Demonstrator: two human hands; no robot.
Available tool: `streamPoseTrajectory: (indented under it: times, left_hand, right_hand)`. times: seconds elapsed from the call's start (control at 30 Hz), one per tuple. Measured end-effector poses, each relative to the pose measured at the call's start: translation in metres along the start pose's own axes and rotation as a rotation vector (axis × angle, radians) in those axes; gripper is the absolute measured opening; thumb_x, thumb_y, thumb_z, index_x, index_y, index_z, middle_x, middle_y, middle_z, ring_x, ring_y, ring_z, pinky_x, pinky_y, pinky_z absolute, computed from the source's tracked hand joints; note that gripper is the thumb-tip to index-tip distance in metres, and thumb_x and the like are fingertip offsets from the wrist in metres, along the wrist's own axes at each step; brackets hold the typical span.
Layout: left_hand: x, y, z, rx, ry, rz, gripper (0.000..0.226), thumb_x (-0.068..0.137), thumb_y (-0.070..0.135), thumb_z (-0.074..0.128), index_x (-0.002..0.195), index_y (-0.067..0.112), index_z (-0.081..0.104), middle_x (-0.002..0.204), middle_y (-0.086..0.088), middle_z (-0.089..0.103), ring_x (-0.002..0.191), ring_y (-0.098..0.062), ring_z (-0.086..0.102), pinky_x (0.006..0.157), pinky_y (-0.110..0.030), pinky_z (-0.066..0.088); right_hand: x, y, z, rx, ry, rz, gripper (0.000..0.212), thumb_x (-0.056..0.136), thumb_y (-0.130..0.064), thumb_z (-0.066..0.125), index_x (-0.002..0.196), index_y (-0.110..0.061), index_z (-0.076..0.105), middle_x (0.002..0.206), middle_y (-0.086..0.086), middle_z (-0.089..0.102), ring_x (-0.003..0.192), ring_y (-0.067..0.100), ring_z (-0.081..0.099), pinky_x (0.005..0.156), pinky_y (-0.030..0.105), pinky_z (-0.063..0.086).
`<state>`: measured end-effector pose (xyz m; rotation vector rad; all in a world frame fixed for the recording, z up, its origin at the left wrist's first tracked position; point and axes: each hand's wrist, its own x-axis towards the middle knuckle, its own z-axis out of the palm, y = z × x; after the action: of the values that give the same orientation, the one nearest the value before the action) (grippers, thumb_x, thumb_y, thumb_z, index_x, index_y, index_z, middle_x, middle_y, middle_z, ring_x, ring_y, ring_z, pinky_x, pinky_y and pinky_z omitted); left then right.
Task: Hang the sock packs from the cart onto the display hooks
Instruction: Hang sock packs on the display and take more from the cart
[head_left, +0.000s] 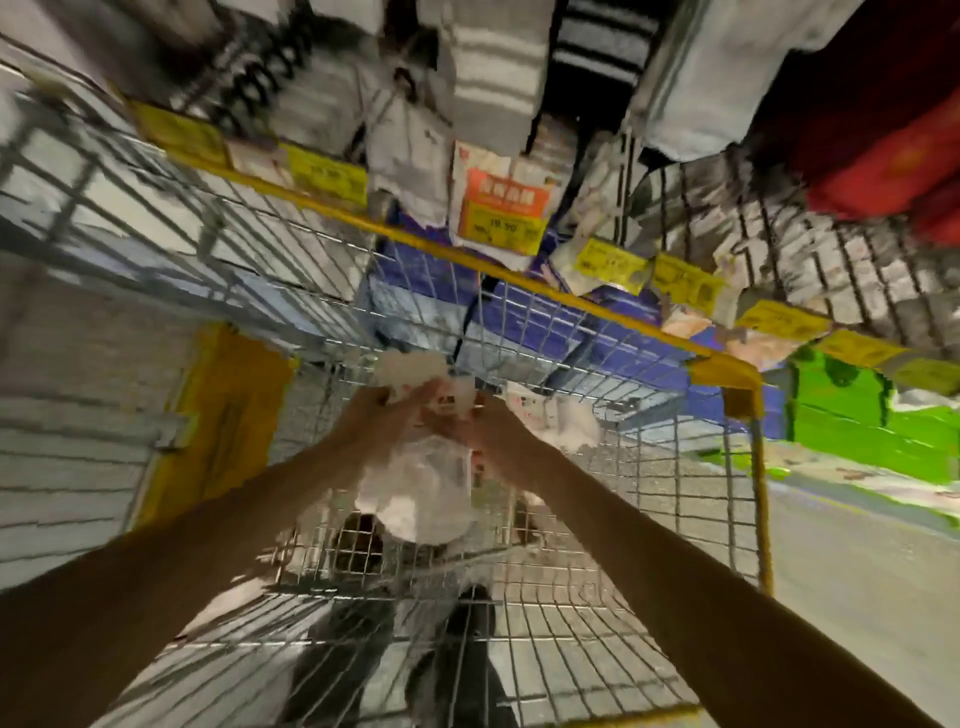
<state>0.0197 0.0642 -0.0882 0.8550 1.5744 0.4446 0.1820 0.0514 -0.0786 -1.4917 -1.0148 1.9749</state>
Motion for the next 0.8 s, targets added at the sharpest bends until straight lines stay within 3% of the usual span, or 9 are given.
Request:
streamPoseTrajectory:
  times: [0.07,0.17,0.23,0.3,0.37,0.47,0.53,0.63,0.8]
  left_hand:
    - [-0.028,0.024,-0.005,0.042,0.022,0.055,0.035,0.085,0.052,0.068,0.072,0.02,0.068,0.044,0.008,0.06,0.038,-0.007,0.053,0.036,-0.015,0.035]
    - [-0.074,0.064,-0.008,0.058,0.036,0.132,0.031,0.079,0.054,0.074,0.08,0.023,0.072,0.07,0.0,0.073,0.062,-0.016,0.068,0.051,-0.022,0.05]
    - [-0.112,0.096,-0.012,0.05,-0.012,0.17,0.042,0.068,0.059,0.078,0.086,0.021,0.076,0.075,-0.002,0.074,0.065,-0.017,0.07,0.056,-0.027,0.056]
    - [-0.147,0.137,-0.016,-0.055,-0.104,0.236,0.031,0.061,0.044,0.082,0.077,0.018,0.076,0.064,0.006,0.071,0.056,-0.007,0.066,0.05,-0.021,0.053]
    - [-0.179,0.182,-0.019,-0.067,-0.166,0.35,0.013,0.073,0.021,0.081,0.08,0.013,0.074,0.067,0.007,0.072,0.055,0.006,0.063,0.058,-0.014,0.054]
    - [-0.222,0.255,-0.023,0.0,-0.114,0.505,0.022,0.082,0.021,0.079,0.1,0.008,0.075,0.078,0.004,0.076,0.051,0.01,0.057,0.06,-0.014,0.052]
    - [-0.249,0.299,-0.024,0.02,-0.093,0.62,0.006,0.082,0.013,0.078,0.089,0.012,0.077,0.075,0.006,0.076,0.063,0.003,0.063,0.066,-0.018,0.051]
    - [-0.285,0.346,-0.02,-0.006,-0.145,0.661,0.016,0.081,0.014,0.079,0.096,0.009,0.078,0.097,-0.008,0.076,0.088,-0.018,0.072,0.087,-0.034,0.057]
    - [-0.337,0.41,-0.024,0.117,-0.116,0.809,0.024,0.077,0.03,0.082,0.094,0.012,0.079,0.093,0.001,0.077,0.092,-0.013,0.073,0.087,-0.03,0.058]
  right_hand:
    - [-0.03,-0.026,0.005,-0.018,0.011,0.014,0.014,0.085,-0.011,0.073,0.094,-0.021,0.07,0.086,-0.003,0.073,0.081,0.014,0.07,0.066,0.028,0.055]
    - [-0.077,-0.062,-0.001,-0.063,0.022,-0.015,0.012,0.085,-0.018,0.075,0.09,-0.029,0.073,0.089,-0.002,0.072,0.085,0.016,0.069,0.073,0.039,0.056]
    - [-0.11,-0.09,-0.001,-0.05,0.04,-0.059,0.018,0.087,-0.018,0.073,0.104,-0.023,0.07,0.09,-0.004,0.073,0.085,0.013,0.069,0.074,0.035,0.056]
    - [-0.145,-0.127,-0.003,-0.072,0.047,-0.132,0.026,0.088,-0.014,0.071,0.114,-0.015,0.065,0.094,-0.001,0.072,0.087,0.014,0.068,0.074,0.03,0.056]
    - [-0.179,-0.168,-0.009,-0.082,0.045,-0.216,0.027,0.089,-0.007,0.068,0.115,-0.012,0.064,0.106,0.008,0.07,0.093,0.019,0.066,0.075,0.03,0.056]
    - [-0.219,-0.234,-0.023,-0.103,0.043,-0.34,0.039,0.088,-0.001,0.068,0.126,-0.005,0.06,0.12,0.016,0.067,0.109,0.026,0.065,0.087,0.036,0.057]
    - [-0.248,-0.277,-0.03,-0.131,0.107,-0.397,0.04,0.083,-0.005,0.074,0.121,-0.01,0.063,0.119,0.015,0.068,0.111,0.028,0.064,0.089,0.043,0.055]
    - [-0.279,-0.321,-0.037,-0.148,0.219,-0.481,0.037,0.078,-0.011,0.08,0.108,-0.02,0.063,0.111,0.007,0.072,0.105,0.026,0.068,0.087,0.048,0.056]
    - [-0.33,-0.38,-0.041,-0.125,0.301,-0.621,0.051,0.076,-0.003,0.08,0.12,-0.011,0.054,0.113,0.007,0.07,0.108,0.026,0.066,0.092,0.049,0.054]
